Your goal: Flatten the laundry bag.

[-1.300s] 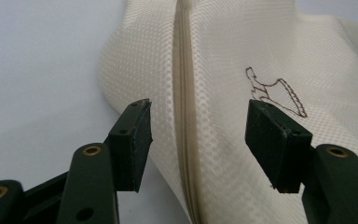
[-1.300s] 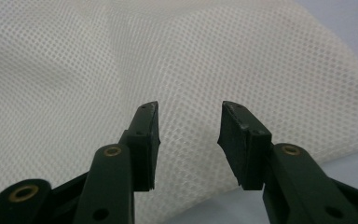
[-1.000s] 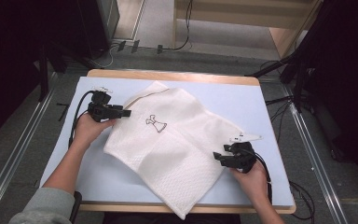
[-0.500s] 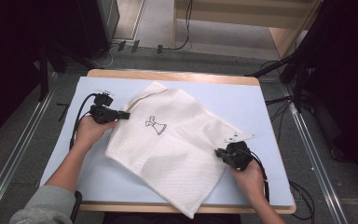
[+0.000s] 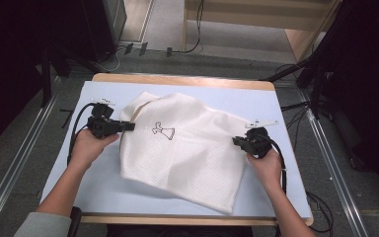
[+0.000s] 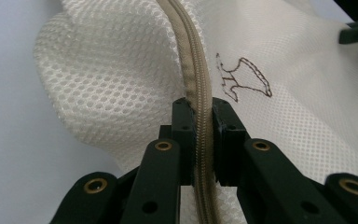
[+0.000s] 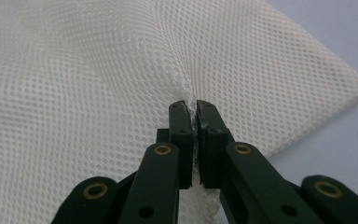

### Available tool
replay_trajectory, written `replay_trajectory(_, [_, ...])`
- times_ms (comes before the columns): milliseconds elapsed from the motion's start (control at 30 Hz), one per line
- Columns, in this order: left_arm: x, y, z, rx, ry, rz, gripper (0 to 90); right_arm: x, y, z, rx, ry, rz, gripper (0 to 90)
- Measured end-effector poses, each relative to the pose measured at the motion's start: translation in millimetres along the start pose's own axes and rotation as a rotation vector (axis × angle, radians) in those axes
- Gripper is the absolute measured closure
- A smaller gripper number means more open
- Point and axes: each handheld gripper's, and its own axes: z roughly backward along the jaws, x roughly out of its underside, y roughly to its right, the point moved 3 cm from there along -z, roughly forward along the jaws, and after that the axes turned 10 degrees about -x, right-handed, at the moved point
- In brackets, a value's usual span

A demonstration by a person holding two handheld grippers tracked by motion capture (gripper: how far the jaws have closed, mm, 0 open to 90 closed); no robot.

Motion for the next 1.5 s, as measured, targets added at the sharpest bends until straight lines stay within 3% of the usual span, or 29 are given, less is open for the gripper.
replay_trajectory(200, [13.8, 24.2, 9.8, 0.014, -0.004, -0.024, 81.6, -19.1, 18.4, -7.4, 0.018, 0.009, -0.007, 88.0])
replay_trajectory(367, [26.8, 40.7, 16.6, 0.042, 0.002, -0.007, 81.3, -33.9, 30.1, -15.8, 0.008, 0.012, -0.003, 87.9])
replay_trajectory(567, [40.1, 62.9, 20.4, 0.063, -0.003, -0.037, 81.4, -52.7, 37.2, -28.2, -0.010, 0.016, -0.022, 87.9])
replay_trajectory(767, [49.9, 79.8, 20.6, 0.087, -0.024, -0.072, 79.7, -73.6, 37.4, -46.6, 0.005, 0.019, 0.000, 87.7])
replay_trajectory(900, [51.3, 72.4, 19.8, 0.060, -0.039, -0.078, 68.3, -73.0, 34.2, -60.5, 0.010, 0.001, -0.007, 85.1])
replay_trajectory(967, [49.3, 64.5, 26.2, 0.059, -0.030, -0.080, 57.7, -72.4, 33.9, -58.6, 0.025, 0.006, -0.008, 72.0])
replay_trajectory(1067, [44.6, 56.4, 38.1, 0.042, 0.036, -0.074, 49.2, -73.6, 32.3, -42.9, -0.006, 0.043, -0.042, 60.6])
replay_trajectory(1133, [39.6, 50.1, 45.5, 0.040, 0.076, -0.059, 46.6, -71.0, 28.3, -32.9, -0.017, 0.070, -0.037, 60.6])
replay_trajectory(1233, [29.6, 40.2, 49.3, -0.010, 0.105, -0.062, 44.9, -63.3, 18.1, -18.9, -0.018, 0.075, -0.010, 60.6])
replay_trajectory(1300, [23.6, 34.3, 44.8, -0.042, 0.084, -0.068, 42.8, -54.8, 9.6, -11.9, -0.031, 0.070, 0.002, 60.5])
replay_trajectory(1367, [18.5, 30.1, 40.2, -0.082, 0.080, -0.100, 42.6, -44.3, 0.3, -6.3, -0.023, 0.053, 0.031, 59.6])
replay_trajectory(1500, [4.7, 25.8, 31.8, -0.083, 0.084, -0.111, 42.4, -22.6, -15.6, 5.7, -0.029, 0.038, 0.068, 59.5])
